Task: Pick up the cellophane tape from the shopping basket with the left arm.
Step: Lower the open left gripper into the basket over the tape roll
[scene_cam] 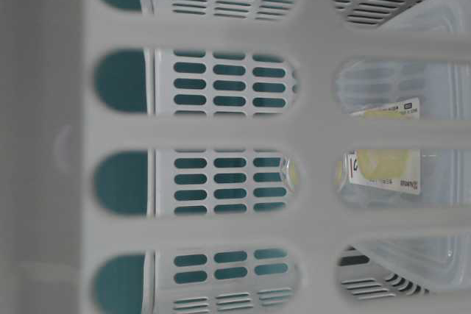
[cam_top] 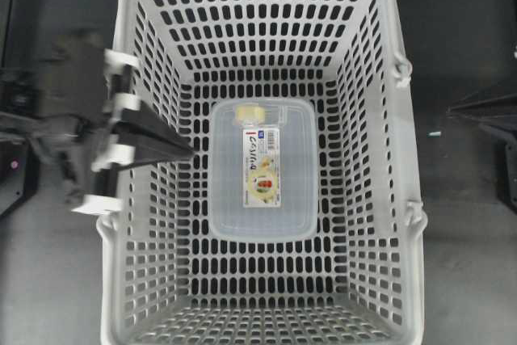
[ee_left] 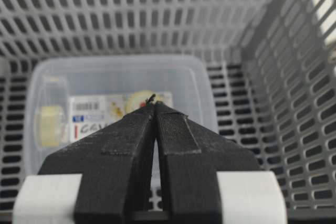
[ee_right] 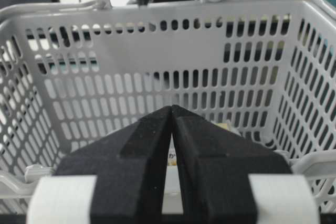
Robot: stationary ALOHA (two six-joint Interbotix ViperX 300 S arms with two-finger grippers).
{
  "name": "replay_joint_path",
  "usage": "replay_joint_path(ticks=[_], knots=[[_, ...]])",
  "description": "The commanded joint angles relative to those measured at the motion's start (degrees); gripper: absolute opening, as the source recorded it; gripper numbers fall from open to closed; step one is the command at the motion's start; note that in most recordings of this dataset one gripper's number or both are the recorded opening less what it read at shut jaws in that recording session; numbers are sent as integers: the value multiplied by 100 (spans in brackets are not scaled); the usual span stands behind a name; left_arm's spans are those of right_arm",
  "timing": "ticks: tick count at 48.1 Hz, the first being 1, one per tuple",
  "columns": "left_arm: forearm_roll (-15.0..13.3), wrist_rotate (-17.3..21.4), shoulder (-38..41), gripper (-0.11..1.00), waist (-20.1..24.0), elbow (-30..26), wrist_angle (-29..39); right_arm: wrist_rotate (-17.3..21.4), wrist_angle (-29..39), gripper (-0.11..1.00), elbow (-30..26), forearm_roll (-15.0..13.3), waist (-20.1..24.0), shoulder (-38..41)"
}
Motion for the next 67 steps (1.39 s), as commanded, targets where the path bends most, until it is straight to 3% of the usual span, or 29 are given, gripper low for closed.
replay_joint_path(ticks=[1,8,11,21,25,34,36,46,49,57,67], knots=[[18,35,360,0,-26,-519,290,0,-26,1,-158,26,9,44],[26,35,703,0,-44,-853,580,-9,-62,1,-158,26,62,35],[18,0,826,0,-44,-976,712,0,-44,7,-158,26,105,35],[18,-18,1318,0,-44,-1433,1424,9,-88,62,-158,26,123,26],[18,-9,1521,0,-44,-1591,1617,18,-88,78,-158,26,123,35],[18,-70,1925,5,-44,-1925,1749,18,-123,74,-158,26,123,26],[18,-88,2048,13,-44,-2013,1793,18,-141,74,-158,26,123,26],[18,-158,2663,76,-53,-2435,2250,18,-185,74,-158,26,123,26],[18,-167,2883,87,-44,-2602,2435,18,-176,74,-158,26,123,26],[18,-185,3437,90,-26,-2918,2707,18,-185,74,-141,26,123,26],[18,-176,3850,91,26,-2874,2689,18,-246,74,-123,26,123,35]])
